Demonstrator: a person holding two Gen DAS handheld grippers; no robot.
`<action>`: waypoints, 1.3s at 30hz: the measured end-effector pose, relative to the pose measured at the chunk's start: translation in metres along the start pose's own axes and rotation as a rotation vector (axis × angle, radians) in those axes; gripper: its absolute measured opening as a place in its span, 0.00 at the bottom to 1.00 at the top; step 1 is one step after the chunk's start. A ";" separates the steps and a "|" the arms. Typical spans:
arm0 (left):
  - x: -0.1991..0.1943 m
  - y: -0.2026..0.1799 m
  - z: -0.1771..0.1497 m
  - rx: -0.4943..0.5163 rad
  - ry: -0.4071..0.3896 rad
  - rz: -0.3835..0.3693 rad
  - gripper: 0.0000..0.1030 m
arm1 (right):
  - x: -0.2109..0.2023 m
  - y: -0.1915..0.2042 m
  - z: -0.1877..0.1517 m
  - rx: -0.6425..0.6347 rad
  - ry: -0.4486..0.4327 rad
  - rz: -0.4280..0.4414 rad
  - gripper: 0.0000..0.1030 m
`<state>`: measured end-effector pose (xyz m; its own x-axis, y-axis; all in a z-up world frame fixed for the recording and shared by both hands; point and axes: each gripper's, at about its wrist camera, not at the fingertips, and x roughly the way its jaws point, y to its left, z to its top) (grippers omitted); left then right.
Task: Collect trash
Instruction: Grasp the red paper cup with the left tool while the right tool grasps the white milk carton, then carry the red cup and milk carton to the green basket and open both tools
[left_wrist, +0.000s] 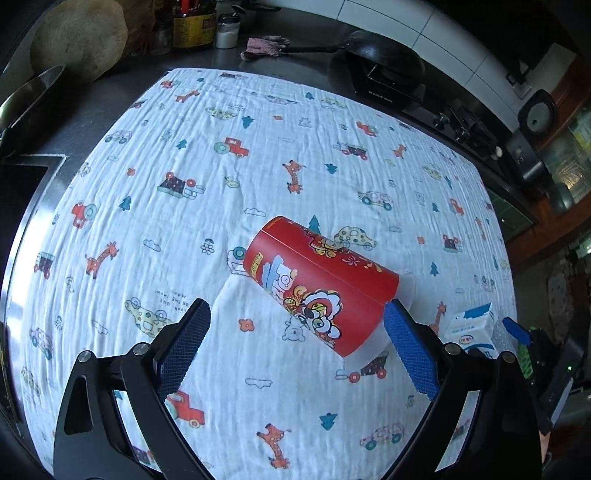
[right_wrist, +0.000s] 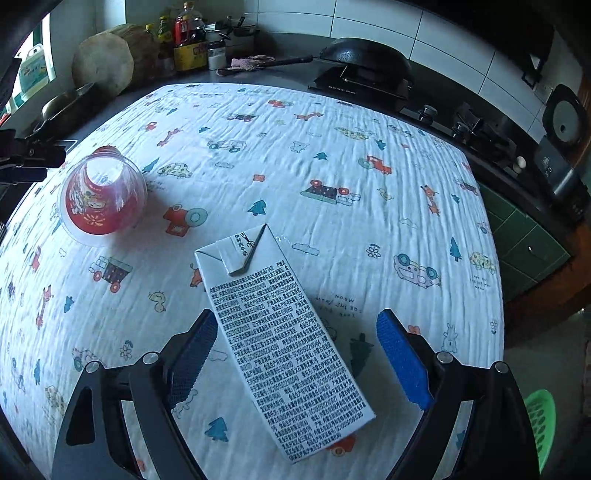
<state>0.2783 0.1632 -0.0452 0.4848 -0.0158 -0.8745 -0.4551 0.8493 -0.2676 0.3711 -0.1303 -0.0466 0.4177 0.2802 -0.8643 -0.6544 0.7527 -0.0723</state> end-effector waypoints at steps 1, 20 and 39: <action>0.004 0.001 0.002 -0.025 0.009 -0.013 0.91 | 0.002 0.000 0.000 -0.001 0.006 0.011 0.74; 0.071 0.004 0.015 -0.400 0.130 -0.040 0.90 | -0.005 0.014 -0.020 -0.032 0.019 0.002 0.40; 0.037 -0.072 -0.015 -0.013 0.113 -0.190 0.67 | -0.068 -0.016 -0.063 0.180 -0.057 0.001 0.39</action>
<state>0.3179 0.0940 -0.0644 0.4760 -0.2349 -0.8475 -0.3735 0.8185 -0.4366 0.3135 -0.1987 -0.0181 0.4553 0.3104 -0.8345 -0.5338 0.8453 0.0232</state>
